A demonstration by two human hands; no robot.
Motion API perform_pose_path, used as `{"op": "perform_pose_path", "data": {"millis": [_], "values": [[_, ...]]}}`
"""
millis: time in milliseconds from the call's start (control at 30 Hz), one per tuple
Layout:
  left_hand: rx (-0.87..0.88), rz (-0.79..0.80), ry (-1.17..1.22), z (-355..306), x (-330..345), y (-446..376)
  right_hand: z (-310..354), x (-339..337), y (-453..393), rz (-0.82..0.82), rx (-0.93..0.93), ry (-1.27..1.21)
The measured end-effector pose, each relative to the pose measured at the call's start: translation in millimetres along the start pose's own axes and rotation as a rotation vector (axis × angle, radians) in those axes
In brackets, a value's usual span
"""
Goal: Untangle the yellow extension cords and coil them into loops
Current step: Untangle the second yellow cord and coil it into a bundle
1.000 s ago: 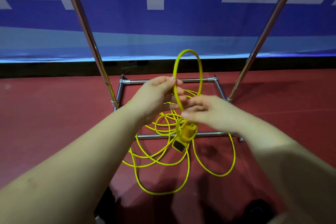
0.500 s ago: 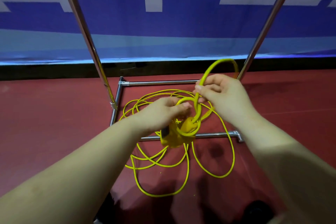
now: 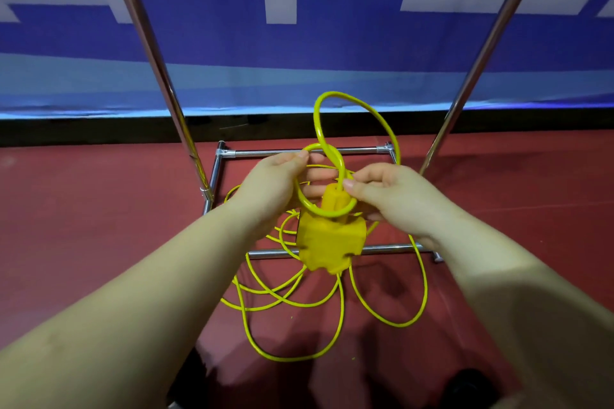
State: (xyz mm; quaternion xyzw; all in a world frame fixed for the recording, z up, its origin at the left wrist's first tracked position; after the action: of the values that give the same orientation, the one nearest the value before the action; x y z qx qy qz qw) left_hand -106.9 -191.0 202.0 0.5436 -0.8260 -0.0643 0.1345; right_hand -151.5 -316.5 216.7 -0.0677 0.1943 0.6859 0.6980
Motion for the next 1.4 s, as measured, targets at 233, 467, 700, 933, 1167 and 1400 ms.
{"op": "perform_pose_path", "data": {"millis": [233, 467, 700, 933, 1167, 1400], "values": [[0.018, -0.074, -0.142, 4, -3, -3, 1, -11, -1, -0.175, 0.042, -0.182], [-0.179, 0.033, -0.120, 33, 16, 6, -17, -29, 3, -0.295, 0.181, -0.527], [0.025, -0.089, -0.120, 8, 4, 3, -13, -25, -2, -0.256, 0.124, -0.549], [0.045, -0.174, -0.020, 2, -6, 5, -13, -16, -4, -0.187, 0.154, -0.578], [0.028, -0.377, 0.030, 1, -30, 3, -7, -3, -1, -0.106, 0.115, -0.362], [-0.059, -0.375, 0.034, 18, -31, -1, -3, 2, 5, -0.081, 0.072, -0.303]]}}
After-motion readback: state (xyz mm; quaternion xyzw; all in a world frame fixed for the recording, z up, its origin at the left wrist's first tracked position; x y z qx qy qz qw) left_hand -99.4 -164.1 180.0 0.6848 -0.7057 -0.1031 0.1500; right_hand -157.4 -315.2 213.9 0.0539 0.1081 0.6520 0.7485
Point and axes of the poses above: each hand's wrist, its own y-axis away from the middle knuckle, its own x-axis out of the palm, z = x × y, the point moved 10 cm from there along -y, towards the middle knuckle, and after that the axes turned 2 degrees about -x, right-handed, at the moved point
